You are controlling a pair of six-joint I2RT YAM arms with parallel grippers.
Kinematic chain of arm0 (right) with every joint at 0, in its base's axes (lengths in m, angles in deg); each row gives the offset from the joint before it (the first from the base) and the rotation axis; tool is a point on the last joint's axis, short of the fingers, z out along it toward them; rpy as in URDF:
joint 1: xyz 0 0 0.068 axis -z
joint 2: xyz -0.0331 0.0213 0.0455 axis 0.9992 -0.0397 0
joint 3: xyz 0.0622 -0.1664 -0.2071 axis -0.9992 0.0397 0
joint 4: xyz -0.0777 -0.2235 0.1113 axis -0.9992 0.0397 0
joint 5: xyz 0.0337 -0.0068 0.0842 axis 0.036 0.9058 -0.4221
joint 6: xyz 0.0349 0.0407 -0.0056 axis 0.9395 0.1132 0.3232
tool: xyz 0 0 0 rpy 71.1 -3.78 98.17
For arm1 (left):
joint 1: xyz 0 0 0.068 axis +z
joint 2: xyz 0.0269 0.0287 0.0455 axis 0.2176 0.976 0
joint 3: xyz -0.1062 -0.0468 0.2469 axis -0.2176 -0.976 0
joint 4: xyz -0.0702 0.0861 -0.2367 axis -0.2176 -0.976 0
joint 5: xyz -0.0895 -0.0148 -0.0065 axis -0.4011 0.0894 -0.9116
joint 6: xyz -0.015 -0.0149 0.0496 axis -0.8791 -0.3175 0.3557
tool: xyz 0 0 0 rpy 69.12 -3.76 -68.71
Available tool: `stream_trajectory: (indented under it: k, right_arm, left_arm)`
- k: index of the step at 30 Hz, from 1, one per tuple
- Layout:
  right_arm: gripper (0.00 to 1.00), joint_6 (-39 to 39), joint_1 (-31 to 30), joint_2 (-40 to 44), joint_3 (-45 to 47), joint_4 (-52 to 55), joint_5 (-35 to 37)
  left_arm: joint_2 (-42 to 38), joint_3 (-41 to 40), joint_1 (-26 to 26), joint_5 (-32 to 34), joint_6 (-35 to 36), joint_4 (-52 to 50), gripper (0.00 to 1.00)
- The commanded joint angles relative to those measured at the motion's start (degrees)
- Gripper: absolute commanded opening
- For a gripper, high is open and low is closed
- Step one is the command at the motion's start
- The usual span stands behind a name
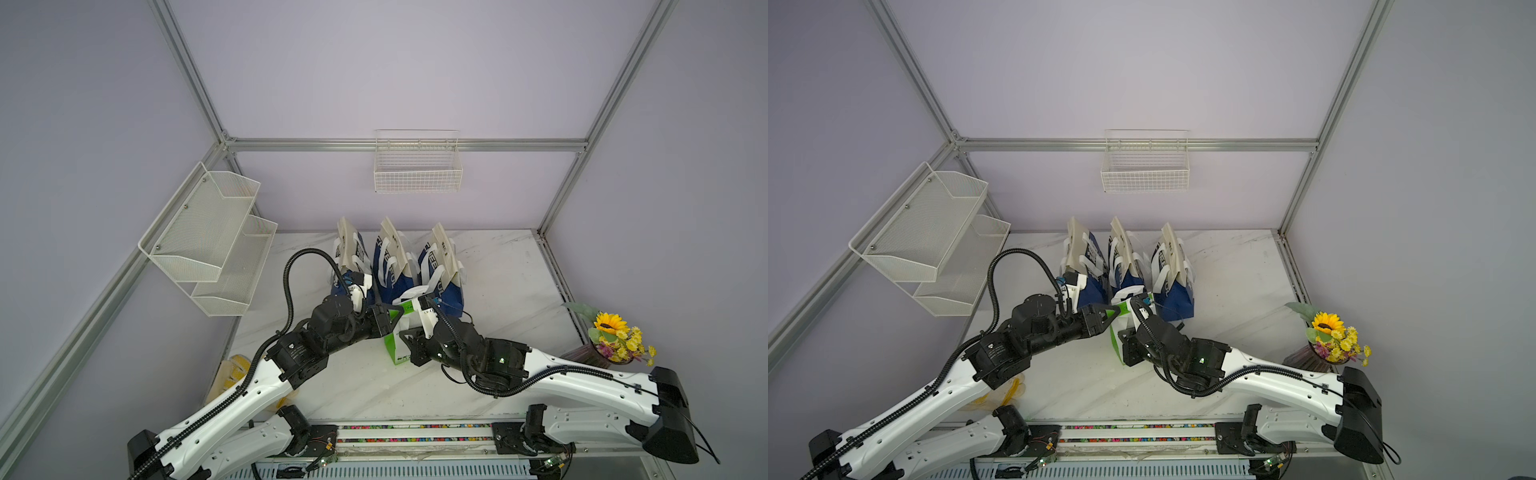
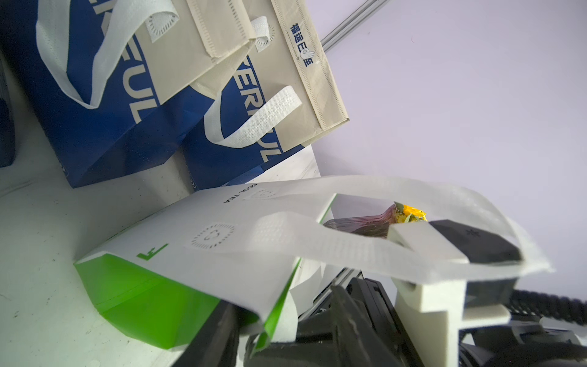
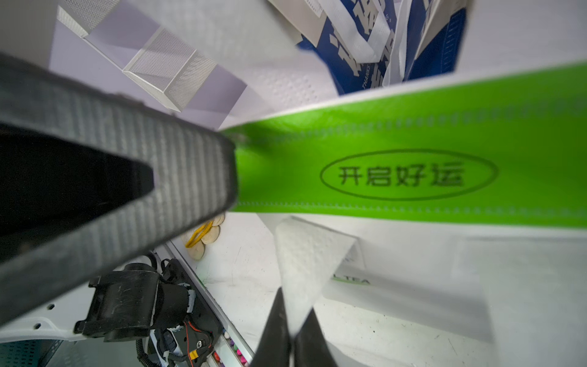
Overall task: Open the takeout bag
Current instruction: Open the takeout bag at the center of the board.
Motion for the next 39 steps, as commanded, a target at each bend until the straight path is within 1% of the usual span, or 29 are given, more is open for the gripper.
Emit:
stream_trajectory:
  k: [1,3,7,14,19,22,29,32,35,39]
  right_arm:
    - [0.04,1.0,-0.05,-0.78,0.3,-2.78,0.24]
    - [0.0,1.09,-0.05,-1.07,0.46,-3.47,-0.09]
    - [0.0,1.38,0.04,-1.82,0.74,-5.21,-0.99]
    - [0.0,1.95,0.13,-2.82,1.05,-6.64,-1.88]
    - [0.0,2.41,0.2,-2.26,1.66,-6.87,-1.88]
    - [0.0,2.38,0.13,-2.19,1.8,-6.95,-2.14]
    - [0.0,2.73,0.13,-1.95,2.32,-7.39,-2.32]
    - [0.0,3.03,0.15,-1.72,2.37,-7.16,-2.14]
    - [0.0,3.03,0.14,-1.19,2.59,-6.92,-2.05]
    - [0.0,3.03,0.22,-0.9,2.77,-6.61,-1.88]
  left_arm:
    - [-3.87,-1.94,-0.1,1.96,-2.41,-0.02,0.5]
    - [-5.9,-3.01,-0.11,2.47,-3.45,-0.68,0.5]
    - [-8.23,-4.47,-0.29,2.15,-5.91,-0.49,0.51]
    - [-3.64,-2.87,-3.27,1.4,-6.5,2.83,0.49]
    - [-3.11,-2.93,-3.43,5.1,-6.65,2.49,0.47]
    - [-3.23,-3.02,-3.43,7.24,-6.84,2.52,0.44]
    - [-1.11,-1.66,-3.45,8.5,-6.02,5.51,0.37]
    - [-0.61,-1.05,-3.44,10.33,-4.94,5.23,0.36]
    - [-1.48,-1.22,-3.41,13.32,-4.22,5.1,0.36]
    - [-3.19,-1.42,-3.34,15.53,-2.73,5.83,0.37]
